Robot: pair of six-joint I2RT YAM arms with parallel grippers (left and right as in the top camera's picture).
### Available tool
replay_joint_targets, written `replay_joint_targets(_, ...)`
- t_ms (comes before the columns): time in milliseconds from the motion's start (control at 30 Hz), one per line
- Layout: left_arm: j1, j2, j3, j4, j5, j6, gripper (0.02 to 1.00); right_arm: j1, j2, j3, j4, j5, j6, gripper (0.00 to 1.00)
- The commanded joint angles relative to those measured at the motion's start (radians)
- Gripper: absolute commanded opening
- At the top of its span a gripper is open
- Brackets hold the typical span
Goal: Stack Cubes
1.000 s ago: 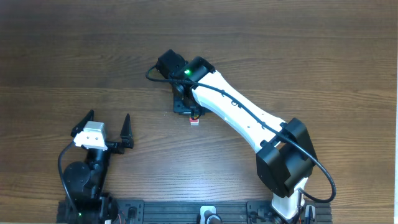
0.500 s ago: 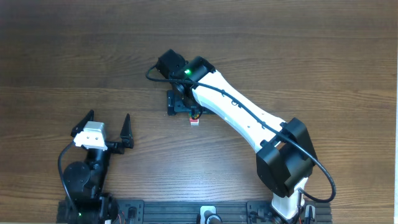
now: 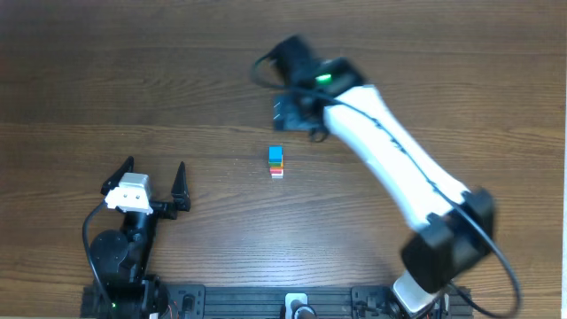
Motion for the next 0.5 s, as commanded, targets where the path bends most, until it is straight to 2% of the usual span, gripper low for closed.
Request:
replay_joint_targets(33, 0.006, -0.008, -0.006, 0.0, -0.008, 0.012, 0.998, -0.226, -0.224, 0.02, -0.004, 0.043, -0.18, 0.993)
replay_joint_targets(167, 0.006, -0.008, -0.006, -0.001, -0.008, 0.011, 0.998, -0.33, -0.338, -0.02, -0.003, 0.077, -0.261, 0.991)
replay_joint_targets(233, 0.006, -0.008, -0.006, -0.001, -0.008, 0.011, 0.998, -0.38, -0.459, -0.116, 0.031, 0.103, -0.301, 0.993)
replay_joint_targets(400, 0.006, -0.008, -0.006, -0.001, -0.008, 0.011, 1.0, -0.458, -0.724, -0.383, 0.18, 0.098, -0.32, 0.993)
replay_joint_targets(500, 0.006, -0.008, -0.006, -0.001, -0.008, 0.012, 1.0, -0.494, -0.884, -0.536, 0.277, 0.059, -0.348, 0.991)
